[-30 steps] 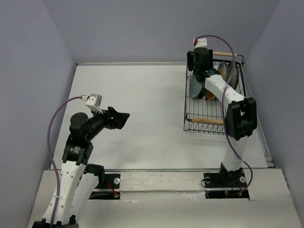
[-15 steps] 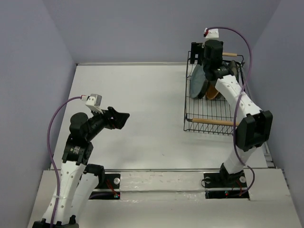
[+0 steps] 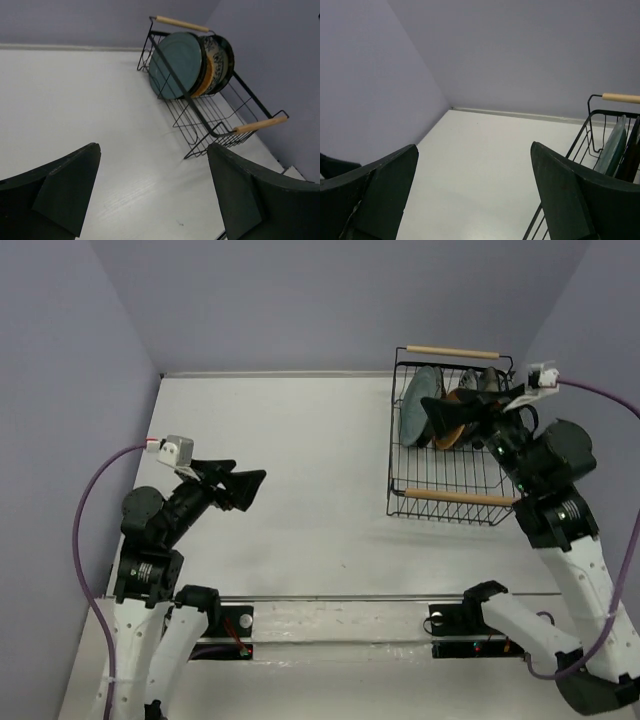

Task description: Load the plates into the dish rack

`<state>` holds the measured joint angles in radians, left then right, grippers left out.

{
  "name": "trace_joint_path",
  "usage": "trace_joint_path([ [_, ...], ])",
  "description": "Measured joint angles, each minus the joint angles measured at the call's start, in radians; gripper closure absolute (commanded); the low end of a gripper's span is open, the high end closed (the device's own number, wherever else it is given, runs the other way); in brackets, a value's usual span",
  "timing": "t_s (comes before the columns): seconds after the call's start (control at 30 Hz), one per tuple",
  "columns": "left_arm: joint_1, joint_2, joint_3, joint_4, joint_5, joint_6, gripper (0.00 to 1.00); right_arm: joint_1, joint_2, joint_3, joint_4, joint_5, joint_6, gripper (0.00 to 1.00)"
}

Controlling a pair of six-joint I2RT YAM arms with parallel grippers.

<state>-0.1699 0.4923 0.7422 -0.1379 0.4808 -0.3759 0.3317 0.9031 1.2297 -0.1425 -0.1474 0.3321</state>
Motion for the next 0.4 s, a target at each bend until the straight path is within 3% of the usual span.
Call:
trace_joint_path([
  [0.23,0.000,-0.032,0.190,0.108,0.019,-0.064,0.01,0.000,-0.356,-0.129,-0.010,-0.044,0.081,0.00],
  [0.4,0.000,-0.037,0.220,0.209,0.036,-0.111,0.01,0.000,-0.458,-0.134,-0.027,0.000,0.083,0.00],
])
